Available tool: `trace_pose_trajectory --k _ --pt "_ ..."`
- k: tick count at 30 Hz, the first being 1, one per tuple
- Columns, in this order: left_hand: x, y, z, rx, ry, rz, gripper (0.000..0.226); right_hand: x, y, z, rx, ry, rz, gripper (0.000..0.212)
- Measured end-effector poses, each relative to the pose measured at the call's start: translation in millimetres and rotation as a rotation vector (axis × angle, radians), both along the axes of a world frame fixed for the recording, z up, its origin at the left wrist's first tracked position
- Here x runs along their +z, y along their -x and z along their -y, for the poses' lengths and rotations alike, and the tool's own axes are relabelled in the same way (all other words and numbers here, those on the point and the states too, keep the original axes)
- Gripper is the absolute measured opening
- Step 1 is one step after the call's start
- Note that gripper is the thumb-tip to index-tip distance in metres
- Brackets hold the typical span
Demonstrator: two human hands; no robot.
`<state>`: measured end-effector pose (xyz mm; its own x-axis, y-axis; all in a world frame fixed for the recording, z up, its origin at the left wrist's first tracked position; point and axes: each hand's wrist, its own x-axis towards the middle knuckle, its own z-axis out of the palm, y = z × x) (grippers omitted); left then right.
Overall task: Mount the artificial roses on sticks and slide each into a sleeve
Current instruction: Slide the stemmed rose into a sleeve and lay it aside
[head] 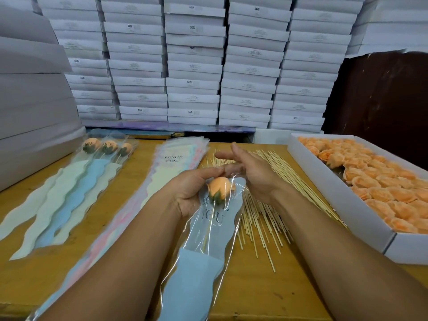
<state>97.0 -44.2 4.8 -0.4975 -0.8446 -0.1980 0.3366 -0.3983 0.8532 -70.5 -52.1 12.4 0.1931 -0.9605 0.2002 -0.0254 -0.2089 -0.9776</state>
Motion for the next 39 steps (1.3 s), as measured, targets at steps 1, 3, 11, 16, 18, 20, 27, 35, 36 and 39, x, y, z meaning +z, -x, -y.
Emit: trace_pose_trajectory --k 1,3,11,16,18,20,27,35,36,39 --pt "2 2 0 0.022 -0.008 0.024 0.024 0 0 0 -0.011 -0.003 -0.002 0.039" --pt "6 7 2 0.085 -0.012 0.087 0.018 -3 1 1 -0.018 -0.034 0.015 0.034" --pt "22 22 16 0.200 0.024 0.290 0.015 -11 1 9 -0.100 -0.065 0.145 0.045" --pt "24 27 32 0.321 0.055 0.335 0.015 -9 6 12 -0.124 -0.104 0.169 0.083" --pt "24 28 40 0.388 0.065 0.325 0.018 -9 7 10 -0.101 -0.204 0.182 0.068" --pt "23 27 47 0.479 0.075 0.305 0.020 -7 6 6 -0.035 -0.271 0.124 0.028" --pt "21 17 69 0.674 0.059 0.287 0.028 -4 5 -2 0.085 -0.418 -0.075 0.041" --pt "32 -12 89 0.825 0.103 0.282 0.015 2 4 -14 0.546 -0.518 -0.282 0.020" --pt "35 -17 91 0.833 0.091 0.271 0.014 3 3 -17 0.632 -0.517 -0.315 0.018" --pt "41 -31 97 0.816 0.045 0.245 0.017 3 -6 -24 0.832 -0.522 -0.385 0.018"
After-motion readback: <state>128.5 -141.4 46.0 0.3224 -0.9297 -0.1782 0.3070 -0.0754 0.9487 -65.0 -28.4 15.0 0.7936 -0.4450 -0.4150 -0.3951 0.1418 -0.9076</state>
